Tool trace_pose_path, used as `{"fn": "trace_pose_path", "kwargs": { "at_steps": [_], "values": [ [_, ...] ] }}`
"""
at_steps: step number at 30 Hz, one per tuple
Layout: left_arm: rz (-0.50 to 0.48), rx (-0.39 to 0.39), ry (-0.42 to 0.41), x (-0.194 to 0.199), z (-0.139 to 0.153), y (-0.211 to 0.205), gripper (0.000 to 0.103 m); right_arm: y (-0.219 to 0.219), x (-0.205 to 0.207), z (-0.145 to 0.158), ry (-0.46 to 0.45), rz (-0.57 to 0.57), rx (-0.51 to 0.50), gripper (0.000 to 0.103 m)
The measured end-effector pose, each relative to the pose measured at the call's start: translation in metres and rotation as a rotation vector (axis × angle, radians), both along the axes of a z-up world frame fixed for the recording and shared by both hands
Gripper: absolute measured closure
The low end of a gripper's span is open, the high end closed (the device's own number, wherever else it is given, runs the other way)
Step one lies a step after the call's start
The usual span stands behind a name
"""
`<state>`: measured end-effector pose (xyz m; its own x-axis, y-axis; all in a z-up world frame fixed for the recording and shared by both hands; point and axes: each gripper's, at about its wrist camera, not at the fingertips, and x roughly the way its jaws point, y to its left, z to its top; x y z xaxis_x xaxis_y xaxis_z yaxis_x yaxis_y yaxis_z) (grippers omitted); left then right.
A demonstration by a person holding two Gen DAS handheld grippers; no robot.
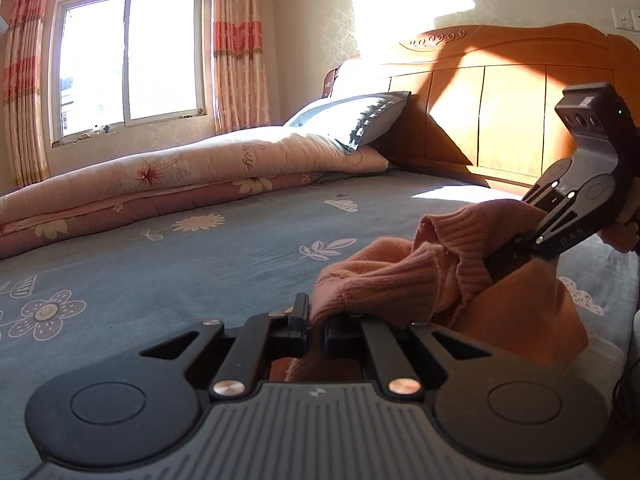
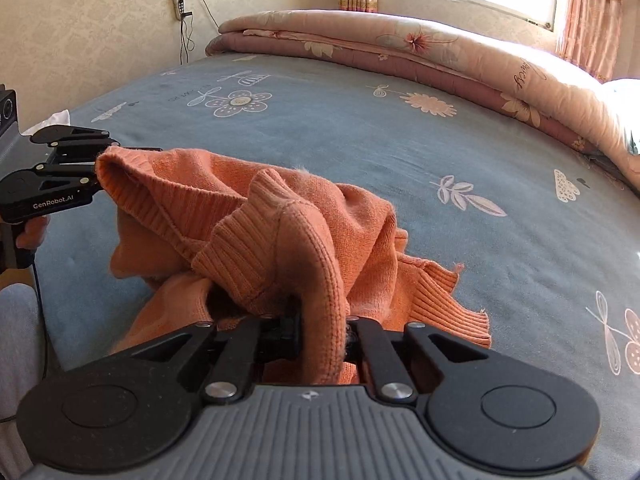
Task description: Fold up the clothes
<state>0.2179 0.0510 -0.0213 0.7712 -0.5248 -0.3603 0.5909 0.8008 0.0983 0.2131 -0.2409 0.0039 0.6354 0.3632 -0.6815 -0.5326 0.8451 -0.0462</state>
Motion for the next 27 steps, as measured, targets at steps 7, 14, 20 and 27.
{"fn": "trace_pose_path", "kwargs": {
  "at_steps": [7, 14, 20, 27],
  "values": [
    [0.012, 0.022, -0.005, -0.010, -0.001, -0.014, 0.097, -0.008, -0.042, 0.065, -0.190, -0.040, -0.088, 0.094],
    [0.021, -0.032, 0.038, -0.016, -0.011, -0.026, 0.088, -0.014, -0.073, 0.115, -0.272, -0.062, -0.133, 0.095],
    [0.028, -0.090, 0.088, -0.018, -0.026, -0.033, 0.061, -0.024, -0.088, 0.127, -0.267, -0.091, -0.122, 0.095],
    [0.004, -0.119, 0.098, -0.008, -0.026, -0.041, 0.095, -0.031, -0.097, 0.120, -0.234, -0.100, -0.125, 0.094]
  ]
}}
